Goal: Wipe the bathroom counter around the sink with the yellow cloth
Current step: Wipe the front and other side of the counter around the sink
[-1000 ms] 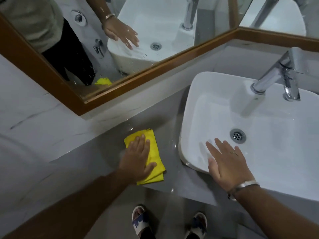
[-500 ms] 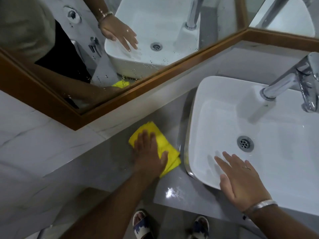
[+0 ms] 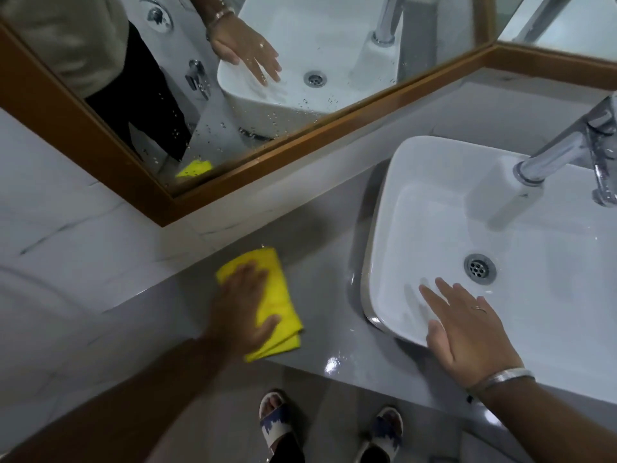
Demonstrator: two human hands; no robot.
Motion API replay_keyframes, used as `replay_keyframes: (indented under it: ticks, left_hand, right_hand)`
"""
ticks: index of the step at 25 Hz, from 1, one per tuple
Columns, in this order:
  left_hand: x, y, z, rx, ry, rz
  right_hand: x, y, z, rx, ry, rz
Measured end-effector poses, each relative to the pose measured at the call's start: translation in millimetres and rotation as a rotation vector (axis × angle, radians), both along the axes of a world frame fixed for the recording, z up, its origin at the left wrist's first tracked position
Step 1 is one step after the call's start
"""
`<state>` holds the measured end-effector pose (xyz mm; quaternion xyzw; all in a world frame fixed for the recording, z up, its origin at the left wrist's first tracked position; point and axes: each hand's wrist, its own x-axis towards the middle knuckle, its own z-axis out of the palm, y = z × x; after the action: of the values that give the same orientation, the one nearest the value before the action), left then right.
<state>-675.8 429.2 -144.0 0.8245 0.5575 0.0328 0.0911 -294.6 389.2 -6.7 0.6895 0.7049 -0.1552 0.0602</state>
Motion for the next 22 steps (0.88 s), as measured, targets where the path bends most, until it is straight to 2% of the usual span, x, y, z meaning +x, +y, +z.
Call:
replay_keyframes:
  ticks: [2,4,5,8,10,12,15,17,19,22]
  left_hand:
    - [-66,-15,6,0.009,0.066,0.104]
    - [-76,-14,7,-0.049,0.08,0.21]
    - [-52,-15,7,-0.065,0.037,0.184]
    - [59,-20,-1,0.0,-0.102,-0.082]
    - [74,-20,-5,-0.091,-0.123,-0.134]
    - [15,-24,-19,-0.061,-0.166,0.037]
    - [-92,-30,-5,-0.028,0.047,0.296]
    - [-99,-25,6,-0.037,0.134,0.306]
    - [-41,-30,4,-0.01,-0.001,0.174]
    - [90,-82,-6,-0.046,-0.093,-0.291]
  right_hand:
    - [0,-3,-1,-0.007,-0.005,-0.008]
    - [1,-5,-1,-0.001,0.014,-0.01]
    - [0,-4,0,-0.005,0.02,-0.009]
    - [1,-4,-2,-0.019,0.023,-0.002]
    - [2,-4,-3,-0.025,0.031,-0.011]
    - [0,-4,-2,-0.02,0.026,-0.011]
    - [-2,-3,-1,-0.009,0.01,-0.005]
    - [-5,-2,-1,0.007,-0.004,0.01]
    - [-7,-2,0,0.018,-0.012,0.018]
    - [-2,-4,-3,0.024,-0.01,-0.001]
